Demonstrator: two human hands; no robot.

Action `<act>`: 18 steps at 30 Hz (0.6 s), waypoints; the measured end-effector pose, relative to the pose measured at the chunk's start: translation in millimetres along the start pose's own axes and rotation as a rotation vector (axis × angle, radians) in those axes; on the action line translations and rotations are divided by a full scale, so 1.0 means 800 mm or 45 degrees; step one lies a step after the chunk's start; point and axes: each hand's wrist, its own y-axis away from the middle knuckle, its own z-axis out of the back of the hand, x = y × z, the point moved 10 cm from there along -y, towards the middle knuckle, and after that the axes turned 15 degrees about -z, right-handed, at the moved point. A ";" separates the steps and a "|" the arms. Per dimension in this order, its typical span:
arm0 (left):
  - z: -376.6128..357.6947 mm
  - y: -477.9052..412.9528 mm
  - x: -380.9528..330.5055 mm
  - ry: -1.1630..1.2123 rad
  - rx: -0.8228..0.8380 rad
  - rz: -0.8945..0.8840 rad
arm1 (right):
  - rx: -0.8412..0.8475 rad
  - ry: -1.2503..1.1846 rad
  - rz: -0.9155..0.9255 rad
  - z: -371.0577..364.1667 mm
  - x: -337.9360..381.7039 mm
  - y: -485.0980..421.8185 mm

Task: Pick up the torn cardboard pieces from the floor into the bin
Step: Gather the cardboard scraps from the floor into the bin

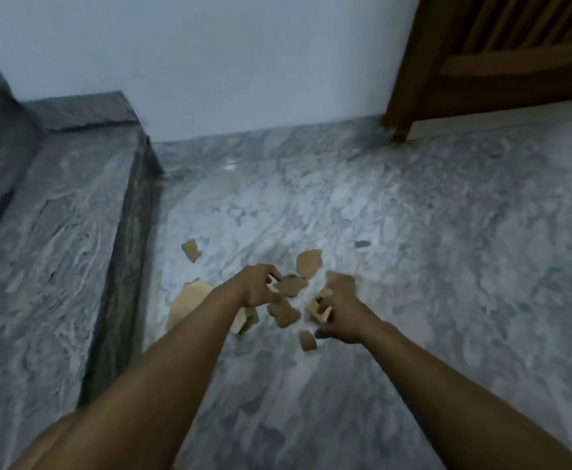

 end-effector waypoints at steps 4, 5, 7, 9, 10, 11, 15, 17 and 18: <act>-0.075 -0.053 0.040 -0.110 0.042 0.065 | -0.133 -0.097 -0.104 -0.057 -0.013 -0.042; -0.092 -0.063 0.049 -0.181 0.037 0.089 | -0.159 -0.152 -0.109 -0.069 -0.017 -0.049; -0.111 -0.077 0.062 -0.384 -0.049 0.084 | -0.237 -0.214 -0.100 -0.085 -0.022 -0.059; -0.117 -0.082 0.069 -0.446 -0.186 0.054 | -0.349 -0.211 -0.064 -0.092 -0.025 -0.068; -0.118 -0.085 0.073 -0.414 -0.223 0.045 | -0.372 -0.214 -0.058 -0.095 -0.026 -0.072; -0.117 -0.088 0.077 -0.344 -0.247 0.062 | -0.370 -0.233 -0.055 -0.097 -0.027 -0.076; -0.110 -0.095 0.093 -0.094 -0.255 0.180 | -0.109 -0.282 -0.061 -0.116 -0.031 -0.095; -0.107 -0.095 0.088 -0.114 -0.214 0.176 | 0.113 -0.209 0.007 -0.122 -0.027 -0.101; -0.102 -0.092 0.084 -0.102 -0.210 0.169 | 0.225 -0.187 0.058 -0.119 -0.021 -0.100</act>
